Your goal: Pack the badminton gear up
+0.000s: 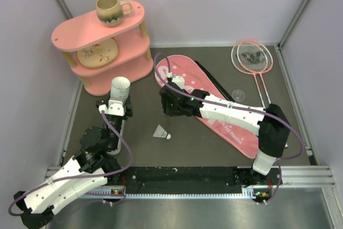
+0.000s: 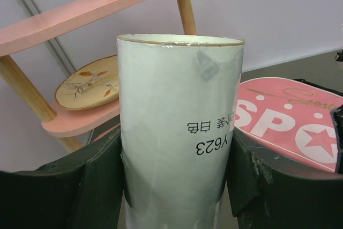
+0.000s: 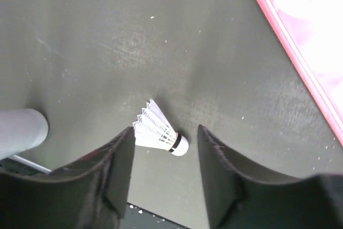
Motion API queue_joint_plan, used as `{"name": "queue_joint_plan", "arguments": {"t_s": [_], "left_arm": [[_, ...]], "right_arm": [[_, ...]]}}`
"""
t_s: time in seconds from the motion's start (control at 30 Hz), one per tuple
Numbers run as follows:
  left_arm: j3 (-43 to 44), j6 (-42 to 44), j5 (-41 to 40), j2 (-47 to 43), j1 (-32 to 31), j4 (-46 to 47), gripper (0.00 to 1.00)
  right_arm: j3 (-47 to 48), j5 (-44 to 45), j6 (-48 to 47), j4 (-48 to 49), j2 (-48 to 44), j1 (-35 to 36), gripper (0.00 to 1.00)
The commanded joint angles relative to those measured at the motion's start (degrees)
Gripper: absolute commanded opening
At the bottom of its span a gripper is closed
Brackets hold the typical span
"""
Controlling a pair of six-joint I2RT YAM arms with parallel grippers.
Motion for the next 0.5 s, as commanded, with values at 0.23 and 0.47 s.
{"name": "queue_joint_plan", "arguments": {"t_s": [0.23, 0.47], "left_arm": [[1.83, -0.58, 0.64, -1.26, 0.2, 2.49, 0.07], [1.66, -0.41, 0.47, -2.49, 0.2, 2.49, 0.07]], "right_arm": [[12.76, -7.37, 5.0, -7.17, 15.67, 2.26, 0.71], [17.7, -4.29, 7.64, -14.74, 20.62, 4.37, 0.66]]}}
